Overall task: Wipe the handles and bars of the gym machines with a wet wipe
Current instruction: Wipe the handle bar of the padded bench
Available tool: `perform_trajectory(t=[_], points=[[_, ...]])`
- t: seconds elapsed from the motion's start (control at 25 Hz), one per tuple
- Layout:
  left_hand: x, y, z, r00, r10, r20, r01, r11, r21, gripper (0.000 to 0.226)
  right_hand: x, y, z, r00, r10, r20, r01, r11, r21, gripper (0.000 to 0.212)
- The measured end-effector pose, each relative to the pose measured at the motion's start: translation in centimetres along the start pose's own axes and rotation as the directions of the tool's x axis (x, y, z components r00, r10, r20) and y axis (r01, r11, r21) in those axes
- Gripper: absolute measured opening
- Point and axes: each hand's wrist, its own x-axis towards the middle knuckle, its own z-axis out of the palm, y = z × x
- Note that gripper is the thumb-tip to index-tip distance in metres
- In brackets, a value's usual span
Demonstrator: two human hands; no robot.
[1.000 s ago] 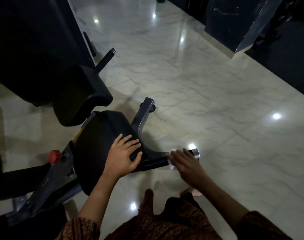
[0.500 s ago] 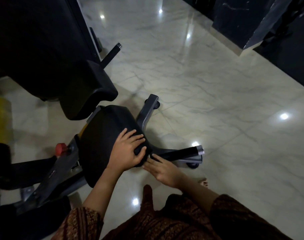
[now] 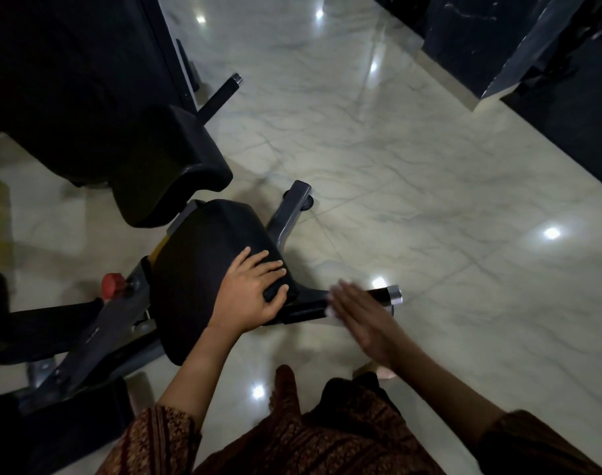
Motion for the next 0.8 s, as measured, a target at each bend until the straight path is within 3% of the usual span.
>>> perform_trajectory(t=[0.08, 0.16, 0.28, 0.4, 0.52, 0.64, 0.72, 0.8], points=[[-0.1, 0.1, 0.0, 1.0, 0.001, 0.01, -0.002, 1.0, 0.017, 0.04, 2.3, -2.8, 1.9, 0.992, -0.064, 0.106, 0.067, 0.997, -0.025, 0.037], [-0.1, 0.2, 0.0, 1.0, -0.003, 0.014, 0.003, 1.0, 0.024, 0.041, 3.1, -2.7, 2.9, 0.982, -0.018, 0.19, 0.013, 1.0, 0.025, 0.029], [-0.1, 0.2, 0.1, 1.0, -0.018, 0.01, 0.018, 1.0, 0.008, 0.04, 1.2, 0.4, 1.0, 0.98, 0.028, 0.198, -0.041, 0.997, 0.064, 0.03], [-0.1, 0.4, 0.0, 1.0, -0.024, -0.001, 0.024, 1.0, 0.0, 0.039, -0.3, 3.4, -2.5, 0.969, 0.157, 0.189, -0.157, 0.988, -0.014, 0.015], [-0.1, 0.3, -0.1, 1.0, -0.025, -0.002, 0.025, 1.0, 0.004, 0.04, 2.0, 1.7, -1.5, 0.928, 0.318, 0.195, -0.325, 0.946, 0.003, 0.009], [-0.1, 0.3, -0.1, 1.0, -0.021, 0.018, 0.021, 1.0, 0.021, 0.04, 5.0, -3.1, 2.3, 0.944, 0.155, 0.292, -0.181, 0.981, 0.067, 0.031], [-0.1, 0.3, -0.1, 1.0, -0.017, 0.022, 0.017, 0.999, 0.027, 0.04, 5.4, -3.2, 2.1, 0.908, 0.072, 0.412, -0.106, 0.993, 0.06, 0.026], [-0.1, 0.4, -0.1, 1.0, -0.02, 0.024, 0.019, 1.0, 0.022, 0.041, 4.1, -1.2, 0.5, 0.871, 0.102, 0.48, -0.116, 0.993, 0.001, 0.017]])
